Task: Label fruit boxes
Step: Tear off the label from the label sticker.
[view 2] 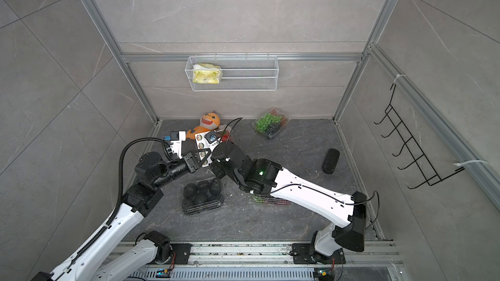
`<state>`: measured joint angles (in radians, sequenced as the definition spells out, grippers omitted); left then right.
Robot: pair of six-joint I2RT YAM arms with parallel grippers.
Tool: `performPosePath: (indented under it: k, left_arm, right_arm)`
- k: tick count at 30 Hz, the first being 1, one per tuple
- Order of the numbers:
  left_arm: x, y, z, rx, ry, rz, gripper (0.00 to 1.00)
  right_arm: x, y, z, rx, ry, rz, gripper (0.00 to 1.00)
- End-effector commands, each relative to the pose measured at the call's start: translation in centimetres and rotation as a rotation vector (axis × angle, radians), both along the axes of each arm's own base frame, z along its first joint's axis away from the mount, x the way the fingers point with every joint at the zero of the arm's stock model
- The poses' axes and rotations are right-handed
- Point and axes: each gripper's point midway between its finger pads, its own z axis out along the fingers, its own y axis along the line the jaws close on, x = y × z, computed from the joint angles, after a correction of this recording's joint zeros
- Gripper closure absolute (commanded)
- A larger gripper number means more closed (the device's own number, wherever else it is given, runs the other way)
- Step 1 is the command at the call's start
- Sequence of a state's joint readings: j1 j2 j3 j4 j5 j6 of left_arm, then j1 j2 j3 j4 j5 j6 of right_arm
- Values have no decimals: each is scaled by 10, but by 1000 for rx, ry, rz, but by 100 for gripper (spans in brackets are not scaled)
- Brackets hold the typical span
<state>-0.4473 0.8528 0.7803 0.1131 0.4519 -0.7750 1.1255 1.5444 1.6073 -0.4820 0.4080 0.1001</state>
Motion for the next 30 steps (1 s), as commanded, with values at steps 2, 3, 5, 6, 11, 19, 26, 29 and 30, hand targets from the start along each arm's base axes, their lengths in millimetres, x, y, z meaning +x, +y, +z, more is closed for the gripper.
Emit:
performPosePath:
  k: [2,3,5,6,11,19,26,29,30]
  left_arm:
    - [-11,0,34,-47,-94,-31,100]
    - [-12,0,35,-48,-94,-33,100]
    - [-13,0,36,-49,-96,-34,100]
    - [-13,0,35,-48,-95,-35,100]
    - [-13,0,36,-48,-97,-35,100]
    - [-14,-1,36,-48,-97,-41,100]
    - [-9,6,28,-25,-85,11,100]
    - [-7,12,26,-4,-87,46,100]
    - [-7,13,25,3,-86,54,100]
  right_arm:
    - [7,1,5,-3,-15,-30,76]
    - [7,1,5,-4,-14,-31,78]
    - [8,0,5,2,-11,-32,80]
    - [9,0,5,0,-11,-33,81]
    - [12,-4,2,-2,-3,-50,85]
    - [13,-7,6,10,-7,-56,100]
    - [14,-21,8,10,-25,-88,100]
    - [18,-37,7,1,-27,-121,100]
    - [19,-42,5,-3,-25,-128,100]
